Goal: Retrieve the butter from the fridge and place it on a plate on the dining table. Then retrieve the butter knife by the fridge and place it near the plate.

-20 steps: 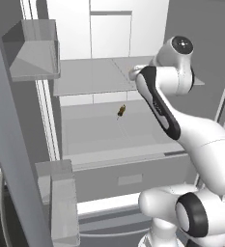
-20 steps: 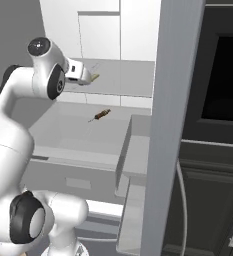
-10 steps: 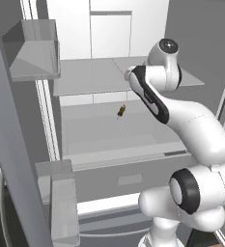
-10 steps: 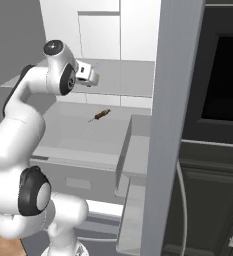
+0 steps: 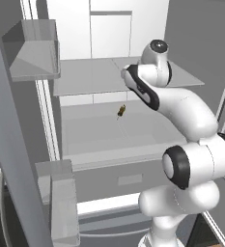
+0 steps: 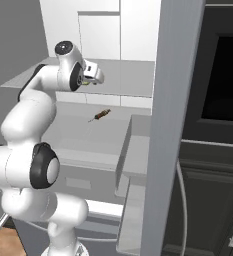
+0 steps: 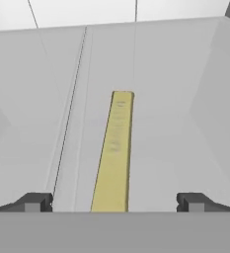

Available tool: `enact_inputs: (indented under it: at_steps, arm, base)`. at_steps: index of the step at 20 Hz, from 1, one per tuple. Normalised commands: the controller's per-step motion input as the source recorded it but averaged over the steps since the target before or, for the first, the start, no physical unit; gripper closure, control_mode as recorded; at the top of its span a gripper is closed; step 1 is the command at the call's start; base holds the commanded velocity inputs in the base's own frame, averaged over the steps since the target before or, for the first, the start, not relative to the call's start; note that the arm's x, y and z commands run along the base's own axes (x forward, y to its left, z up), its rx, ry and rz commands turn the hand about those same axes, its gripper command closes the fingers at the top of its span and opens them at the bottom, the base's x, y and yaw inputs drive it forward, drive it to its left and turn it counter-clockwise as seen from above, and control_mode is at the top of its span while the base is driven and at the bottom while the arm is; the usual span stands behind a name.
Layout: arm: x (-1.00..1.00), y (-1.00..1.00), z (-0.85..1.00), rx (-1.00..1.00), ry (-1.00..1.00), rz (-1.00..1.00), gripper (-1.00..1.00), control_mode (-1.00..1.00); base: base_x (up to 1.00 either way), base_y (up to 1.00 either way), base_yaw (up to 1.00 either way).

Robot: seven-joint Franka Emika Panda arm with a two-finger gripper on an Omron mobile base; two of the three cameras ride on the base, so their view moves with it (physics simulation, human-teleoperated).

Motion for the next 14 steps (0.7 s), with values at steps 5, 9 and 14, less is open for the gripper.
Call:
enact_inputs:
  at_steps: [5,9,14]
  arm:
    - [0.38,-0.09,-0.10,0.00,0.00,0.00,-1.00,-1.00]
    - [0.33,-0.01,-0.29,0.00,0.00,0.00,-1.00,-1.00]
    - [0.17,0.00,-0.50,0.00,0.03,0.00,1.00,-1.00]
  base:
    - [0.00,0.00,0.00]
    - [0.00,0.00,0.00]
    - [0.00,0.00,0.00]
